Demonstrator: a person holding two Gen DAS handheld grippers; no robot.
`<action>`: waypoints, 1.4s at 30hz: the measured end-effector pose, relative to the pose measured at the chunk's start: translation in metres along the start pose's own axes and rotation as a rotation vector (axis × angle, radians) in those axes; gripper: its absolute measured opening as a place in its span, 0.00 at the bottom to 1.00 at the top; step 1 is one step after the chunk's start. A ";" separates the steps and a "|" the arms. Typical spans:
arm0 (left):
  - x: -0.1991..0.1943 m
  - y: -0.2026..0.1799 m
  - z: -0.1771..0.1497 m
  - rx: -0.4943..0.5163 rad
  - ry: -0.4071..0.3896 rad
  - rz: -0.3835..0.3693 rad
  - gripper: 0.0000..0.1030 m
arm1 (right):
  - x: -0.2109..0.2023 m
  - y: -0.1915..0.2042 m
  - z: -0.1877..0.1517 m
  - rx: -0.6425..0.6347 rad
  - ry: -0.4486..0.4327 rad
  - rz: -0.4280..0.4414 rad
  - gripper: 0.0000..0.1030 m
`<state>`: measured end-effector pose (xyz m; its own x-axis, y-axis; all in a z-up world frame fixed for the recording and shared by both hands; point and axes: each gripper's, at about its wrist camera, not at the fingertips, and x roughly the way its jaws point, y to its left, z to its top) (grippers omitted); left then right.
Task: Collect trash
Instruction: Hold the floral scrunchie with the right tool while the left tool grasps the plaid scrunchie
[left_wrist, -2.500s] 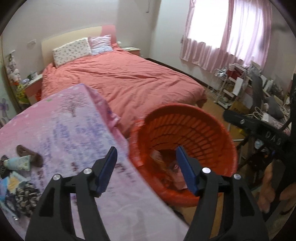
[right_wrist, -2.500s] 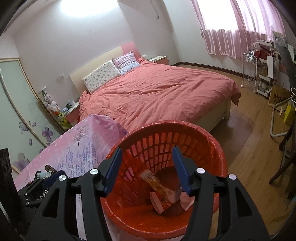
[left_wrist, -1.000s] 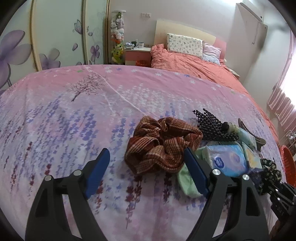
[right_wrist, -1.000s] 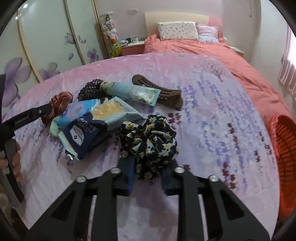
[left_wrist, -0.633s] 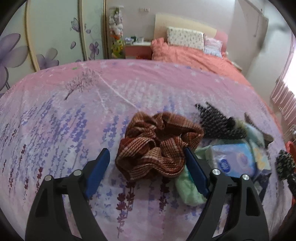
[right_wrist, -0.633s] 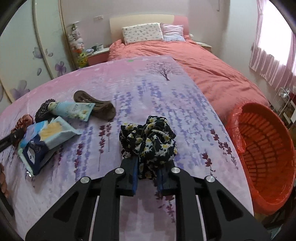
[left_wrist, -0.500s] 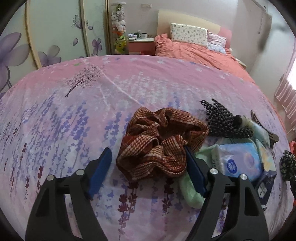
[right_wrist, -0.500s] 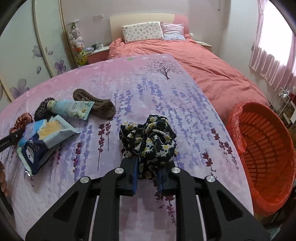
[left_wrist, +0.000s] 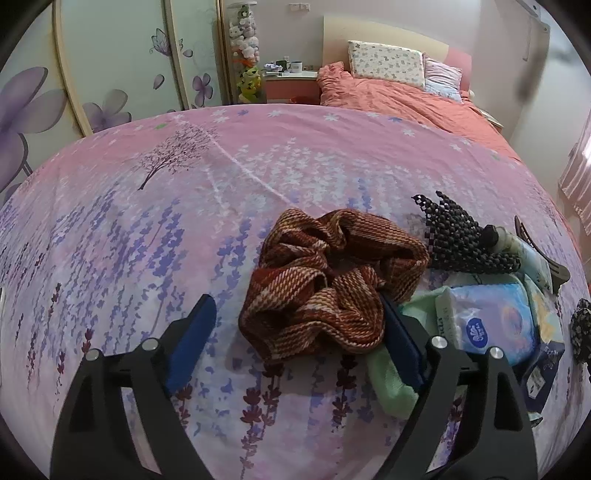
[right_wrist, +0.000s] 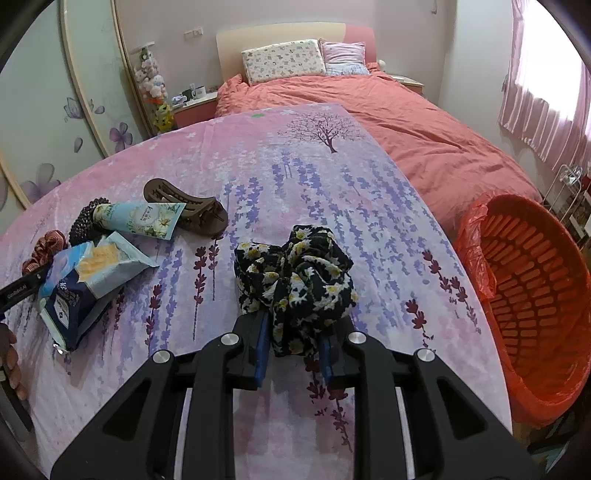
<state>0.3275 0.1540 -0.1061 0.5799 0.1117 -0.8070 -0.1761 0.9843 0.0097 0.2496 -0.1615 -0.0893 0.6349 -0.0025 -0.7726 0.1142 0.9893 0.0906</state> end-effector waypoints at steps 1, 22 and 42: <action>0.000 0.000 0.000 -0.001 0.001 0.001 0.83 | 0.000 -0.002 0.000 0.005 0.000 0.006 0.21; 0.001 0.003 0.000 -0.002 0.002 0.002 0.85 | 0.000 -0.001 -0.001 -0.006 0.002 0.001 0.23; -0.002 0.006 -0.001 0.143 -0.032 -0.123 0.44 | 0.000 -0.004 -0.001 0.009 -0.001 0.021 0.21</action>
<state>0.3245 0.1595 -0.1049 0.6154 -0.0085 -0.7882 0.0107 0.9999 -0.0024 0.2481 -0.1649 -0.0899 0.6380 0.0182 -0.7698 0.1078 0.9878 0.1128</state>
